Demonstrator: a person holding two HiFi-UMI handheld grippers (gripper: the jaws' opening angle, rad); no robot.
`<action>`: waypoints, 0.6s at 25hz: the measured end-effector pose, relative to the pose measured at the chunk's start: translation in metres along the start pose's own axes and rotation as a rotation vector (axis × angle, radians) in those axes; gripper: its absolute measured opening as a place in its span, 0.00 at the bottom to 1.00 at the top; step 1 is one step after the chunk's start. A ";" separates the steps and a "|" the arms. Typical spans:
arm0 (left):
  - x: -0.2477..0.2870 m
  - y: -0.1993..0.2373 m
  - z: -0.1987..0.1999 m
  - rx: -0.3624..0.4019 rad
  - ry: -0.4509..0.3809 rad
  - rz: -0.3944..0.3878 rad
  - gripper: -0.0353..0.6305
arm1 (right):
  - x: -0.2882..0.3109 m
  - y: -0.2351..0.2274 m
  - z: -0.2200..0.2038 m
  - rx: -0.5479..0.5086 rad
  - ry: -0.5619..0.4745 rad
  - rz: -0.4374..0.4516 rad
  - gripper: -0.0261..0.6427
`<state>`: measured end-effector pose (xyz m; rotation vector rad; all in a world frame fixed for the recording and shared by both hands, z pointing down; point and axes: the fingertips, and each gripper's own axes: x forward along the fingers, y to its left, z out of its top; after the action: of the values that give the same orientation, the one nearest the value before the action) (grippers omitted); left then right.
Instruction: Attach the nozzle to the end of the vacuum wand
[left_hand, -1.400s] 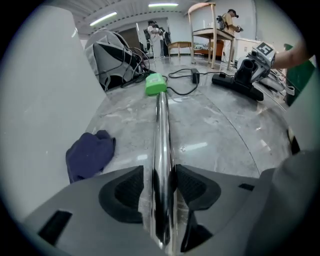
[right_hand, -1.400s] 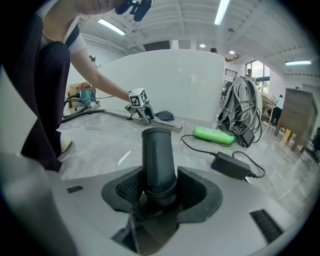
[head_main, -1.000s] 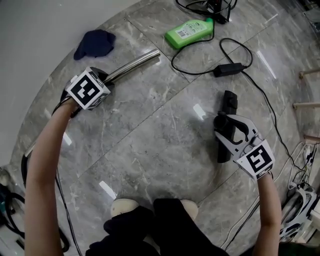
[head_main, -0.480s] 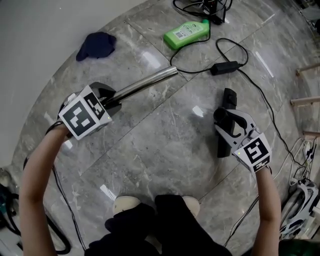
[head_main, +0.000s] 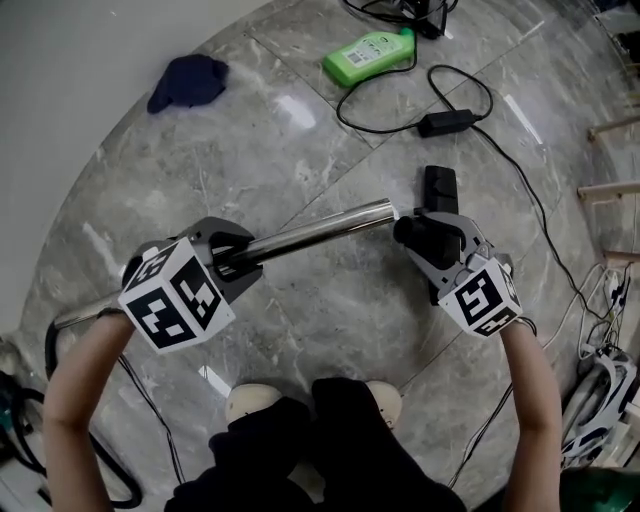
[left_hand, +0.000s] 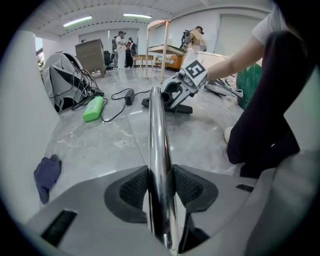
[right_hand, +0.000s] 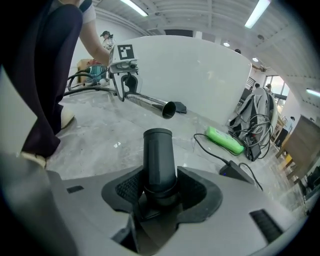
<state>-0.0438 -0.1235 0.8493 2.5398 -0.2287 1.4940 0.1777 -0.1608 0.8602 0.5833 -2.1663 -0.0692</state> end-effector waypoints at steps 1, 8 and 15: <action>-0.001 -0.004 0.001 0.002 -0.007 -0.005 0.29 | 0.002 0.003 0.002 -0.011 0.002 0.004 0.34; 0.001 -0.023 0.001 0.017 -0.004 -0.038 0.29 | 0.006 0.017 0.014 -0.044 -0.020 0.031 0.34; 0.013 -0.033 -0.015 0.031 0.062 -0.050 0.29 | 0.001 0.021 0.014 -0.091 -0.022 0.043 0.34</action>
<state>-0.0427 -0.0882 0.8656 2.4988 -0.1330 1.5669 0.1586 -0.1448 0.8570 0.4860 -2.1831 -0.1509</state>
